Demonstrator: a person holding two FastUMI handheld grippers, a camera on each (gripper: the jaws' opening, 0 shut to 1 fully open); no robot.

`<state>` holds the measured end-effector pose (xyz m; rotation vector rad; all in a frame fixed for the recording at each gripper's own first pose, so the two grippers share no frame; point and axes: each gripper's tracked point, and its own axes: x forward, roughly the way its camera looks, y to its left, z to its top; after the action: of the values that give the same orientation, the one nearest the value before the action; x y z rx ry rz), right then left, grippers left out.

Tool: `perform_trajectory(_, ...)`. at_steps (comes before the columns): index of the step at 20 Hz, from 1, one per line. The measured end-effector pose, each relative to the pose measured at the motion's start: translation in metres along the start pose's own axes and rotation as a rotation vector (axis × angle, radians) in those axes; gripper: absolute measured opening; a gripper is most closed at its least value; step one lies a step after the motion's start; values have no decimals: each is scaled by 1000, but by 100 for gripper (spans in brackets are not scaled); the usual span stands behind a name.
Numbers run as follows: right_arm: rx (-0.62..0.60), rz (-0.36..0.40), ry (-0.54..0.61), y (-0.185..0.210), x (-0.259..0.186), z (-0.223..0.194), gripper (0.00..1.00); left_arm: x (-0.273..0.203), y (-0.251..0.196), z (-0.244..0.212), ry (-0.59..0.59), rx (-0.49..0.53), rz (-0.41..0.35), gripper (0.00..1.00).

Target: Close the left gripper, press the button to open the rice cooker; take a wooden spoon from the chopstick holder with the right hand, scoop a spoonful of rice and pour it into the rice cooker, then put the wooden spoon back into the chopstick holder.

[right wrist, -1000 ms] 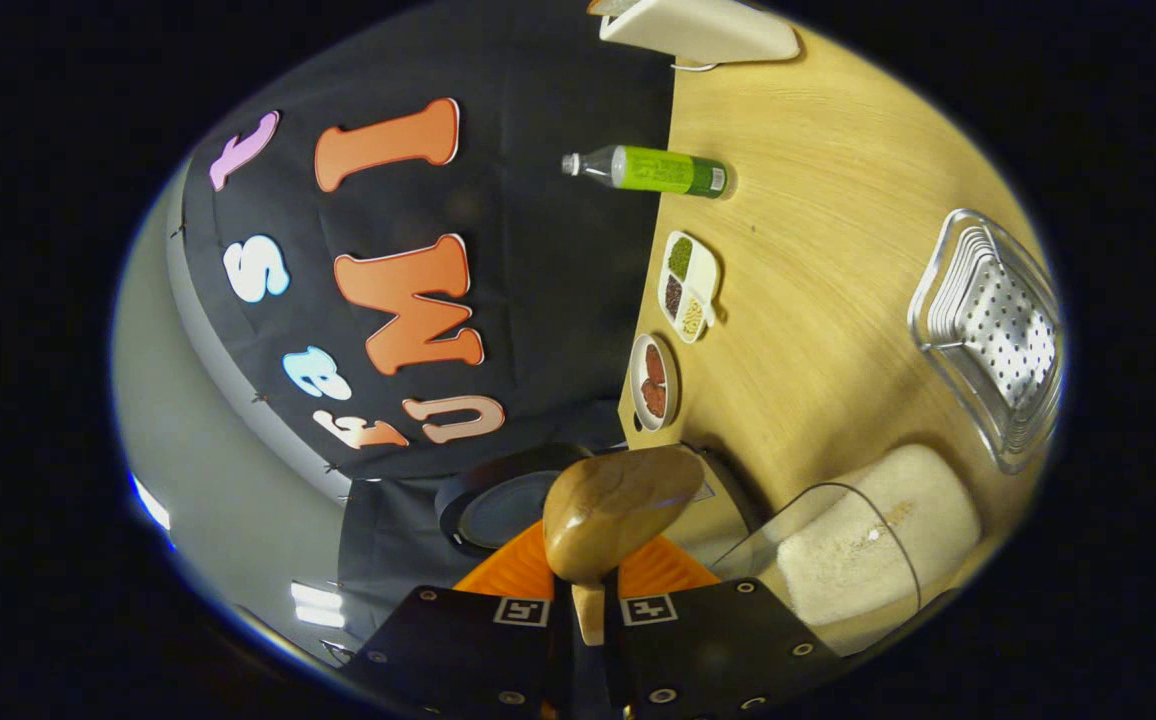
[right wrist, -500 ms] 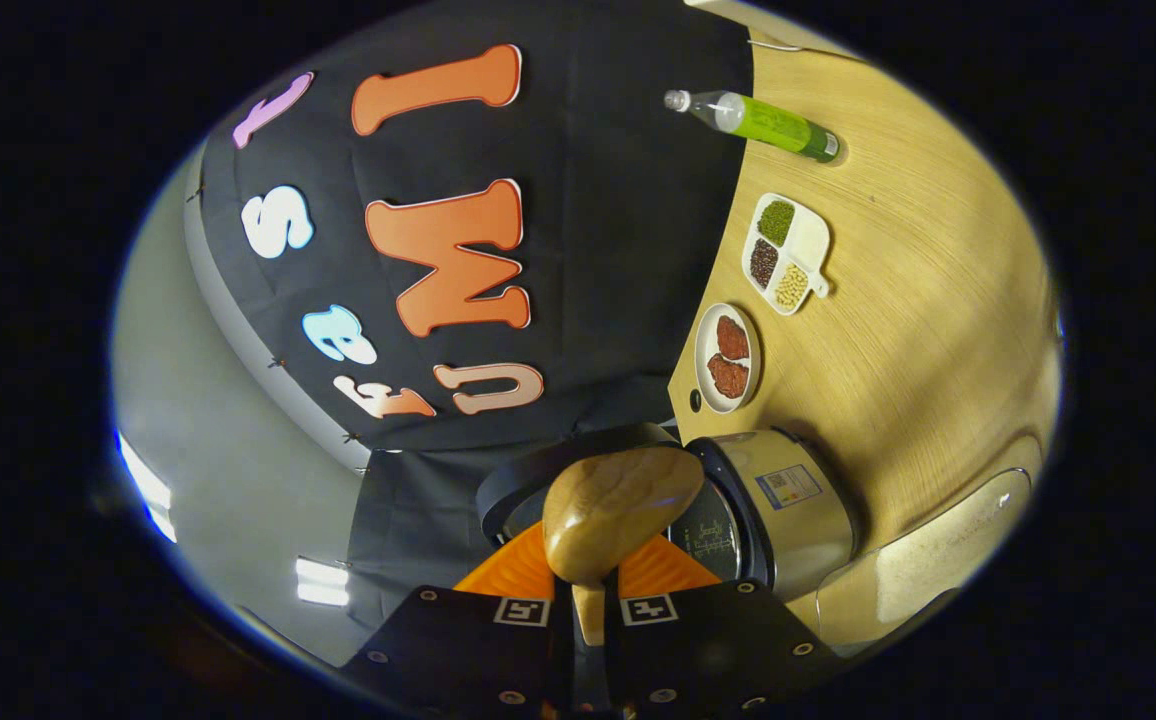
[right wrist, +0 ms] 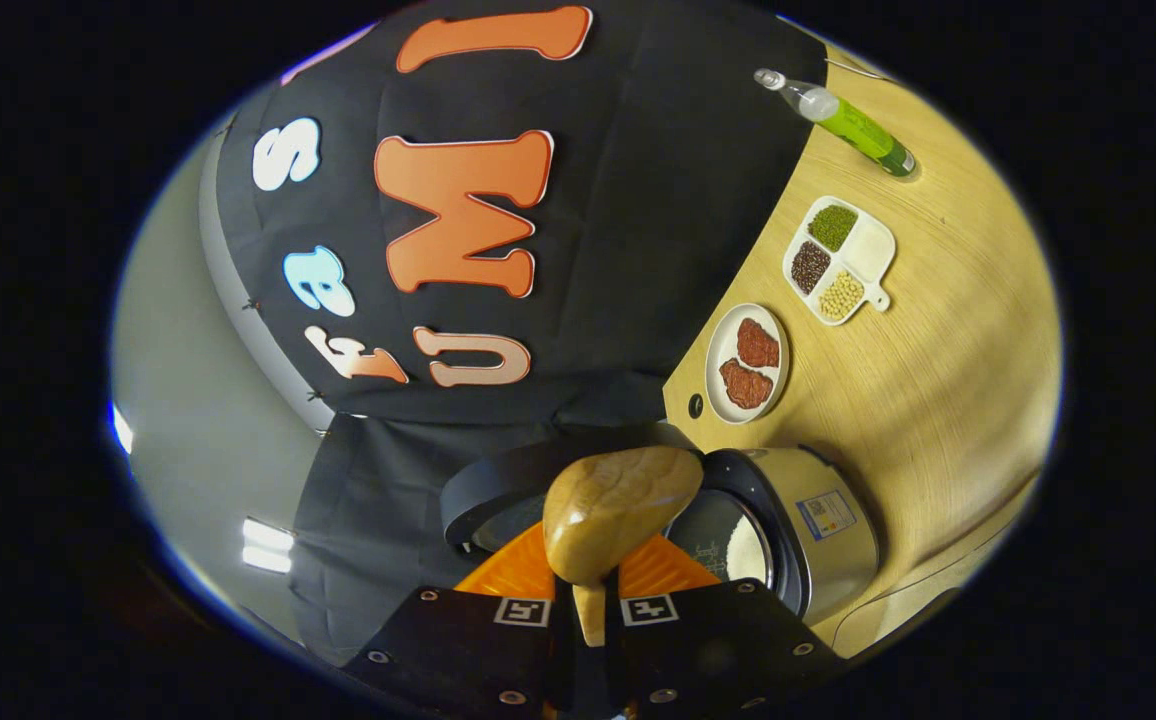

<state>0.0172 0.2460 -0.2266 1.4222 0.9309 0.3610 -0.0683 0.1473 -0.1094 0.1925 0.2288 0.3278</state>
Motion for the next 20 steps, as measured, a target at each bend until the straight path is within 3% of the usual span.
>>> perform_trajectory(3, -133, -45, -5, 2, 16, -6, 12, 1, 11, -5, 18, -11, 14, 100)
perform_trajectory(4, -176, -58, -5, 2, 20, -8, 12, 1, 12, -7, 25, -16, 18, 94)
perform_trajectory(8, -299, -83, 15, 9, 35, -22, 11, 2, 20, -11, 35, -19, 31, 94)
perform_trajectory(12, -449, -164, -1, 2, 44, -27, 11, 6, 28, -16, 44, -28, 48, 94)
perform_trajectory(20, -726, -201, -61, 16, 52, -25, 11, 11, 36, -20, 45, -26, 55, 94)
